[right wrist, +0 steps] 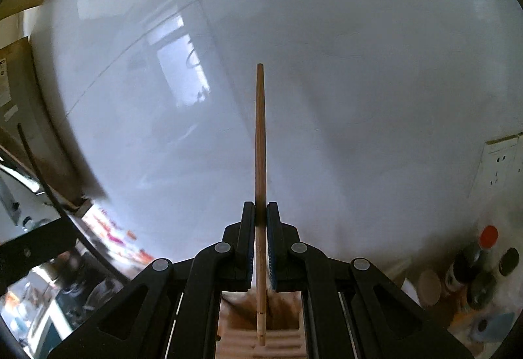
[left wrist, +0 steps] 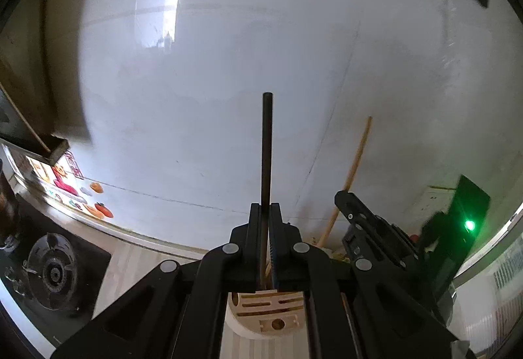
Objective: Organize utensils
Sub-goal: 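Lift both chopsticks and carry them above the beige holder, then open both tools to drop the chopsticks into the holder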
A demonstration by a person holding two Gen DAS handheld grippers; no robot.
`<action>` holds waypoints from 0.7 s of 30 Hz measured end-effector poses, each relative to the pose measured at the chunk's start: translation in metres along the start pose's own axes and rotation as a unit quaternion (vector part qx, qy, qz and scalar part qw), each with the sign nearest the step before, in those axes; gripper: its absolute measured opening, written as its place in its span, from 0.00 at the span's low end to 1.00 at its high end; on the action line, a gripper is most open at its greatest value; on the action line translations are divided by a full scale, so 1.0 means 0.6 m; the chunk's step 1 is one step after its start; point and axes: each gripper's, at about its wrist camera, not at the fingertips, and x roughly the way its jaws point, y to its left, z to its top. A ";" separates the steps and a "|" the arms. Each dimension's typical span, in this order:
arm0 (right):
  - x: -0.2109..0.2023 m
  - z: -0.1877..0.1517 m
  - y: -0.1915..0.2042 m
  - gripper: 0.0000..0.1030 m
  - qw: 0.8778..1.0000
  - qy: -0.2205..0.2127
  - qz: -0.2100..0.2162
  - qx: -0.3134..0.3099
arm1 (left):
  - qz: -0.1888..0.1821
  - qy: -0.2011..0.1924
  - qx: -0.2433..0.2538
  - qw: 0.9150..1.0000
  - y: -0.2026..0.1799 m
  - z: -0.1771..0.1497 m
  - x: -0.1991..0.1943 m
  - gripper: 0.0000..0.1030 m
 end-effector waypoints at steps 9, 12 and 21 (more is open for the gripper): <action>0.056 -0.036 -0.019 0.07 0.999 -0.029 0.003 -0.014 | -0.011 0.047 -0.013 0.999 0.006 -0.010 0.065 0.02; 0.069 -0.046 -0.017 0.07 0.999 -0.024 -0.001 -0.028 | -0.016 0.063 -0.019 0.998 0.010 -0.016 0.071 0.04; 0.044 -0.044 -0.017 0.38 0.999 0.007 -0.011 -0.031 | 0.021 0.054 -0.013 0.998 0.035 -0.037 0.038 0.64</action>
